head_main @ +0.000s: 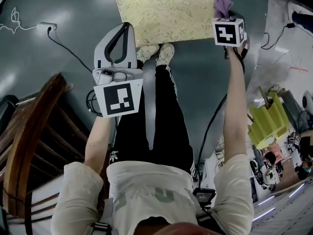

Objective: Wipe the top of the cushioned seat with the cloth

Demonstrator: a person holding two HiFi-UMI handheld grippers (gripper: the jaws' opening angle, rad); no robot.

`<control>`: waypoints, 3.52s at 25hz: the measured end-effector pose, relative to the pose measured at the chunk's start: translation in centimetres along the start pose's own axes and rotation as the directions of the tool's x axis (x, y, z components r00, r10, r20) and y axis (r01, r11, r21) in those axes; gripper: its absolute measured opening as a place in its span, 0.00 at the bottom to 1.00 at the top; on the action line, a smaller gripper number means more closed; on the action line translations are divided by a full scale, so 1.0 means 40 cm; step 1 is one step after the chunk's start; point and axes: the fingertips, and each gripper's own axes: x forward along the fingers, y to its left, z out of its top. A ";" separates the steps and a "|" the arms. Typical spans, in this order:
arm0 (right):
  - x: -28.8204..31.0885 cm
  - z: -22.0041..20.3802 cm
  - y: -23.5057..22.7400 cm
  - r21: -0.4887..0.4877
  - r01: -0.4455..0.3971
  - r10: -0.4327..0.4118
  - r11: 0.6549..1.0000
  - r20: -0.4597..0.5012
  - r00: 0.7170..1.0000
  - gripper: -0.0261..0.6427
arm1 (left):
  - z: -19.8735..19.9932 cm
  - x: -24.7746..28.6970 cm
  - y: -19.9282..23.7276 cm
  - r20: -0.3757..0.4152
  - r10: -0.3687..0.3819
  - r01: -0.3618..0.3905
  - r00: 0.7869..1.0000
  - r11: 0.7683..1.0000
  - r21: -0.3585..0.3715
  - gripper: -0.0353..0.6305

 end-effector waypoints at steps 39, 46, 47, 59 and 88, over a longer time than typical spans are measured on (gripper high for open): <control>-0.339 0.204 0.769 0.008 -0.677 0.646 0.736 0.290 0.706 0.17 | -0.023 -0.077 0.119 -0.025 0.090 -0.092 0.996 0.991 -0.094 0.06; -0.215 0.153 0.852 -0.037 -0.613 0.611 0.789 0.156 0.776 0.17 | -0.036 -0.075 0.103 -0.018 0.066 -0.068 0.998 0.993 -0.097 0.06; -0.207 0.151 0.848 -0.039 -0.601 0.599 0.798 0.152 0.786 0.17 | -0.037 -0.076 0.097 -0.022 0.061 -0.062 0.998 0.993 -0.099 0.06; -0.191 0.139 0.816 -0.047 -0.567 0.567 0.823 0.152 0.810 0.17 | -0.033 -0.065 0.090 -0.023 0.060 -0.062 0.998 0.990 -0.124 0.06; -0.092 -0.134 0.139 0.069 -0.090 0.087 0.994 0.037 0.995 0.17 | 0.042 -0.037 -0.045 0.015 -0.001 0.003 1.000 0.995 -0.095 0.06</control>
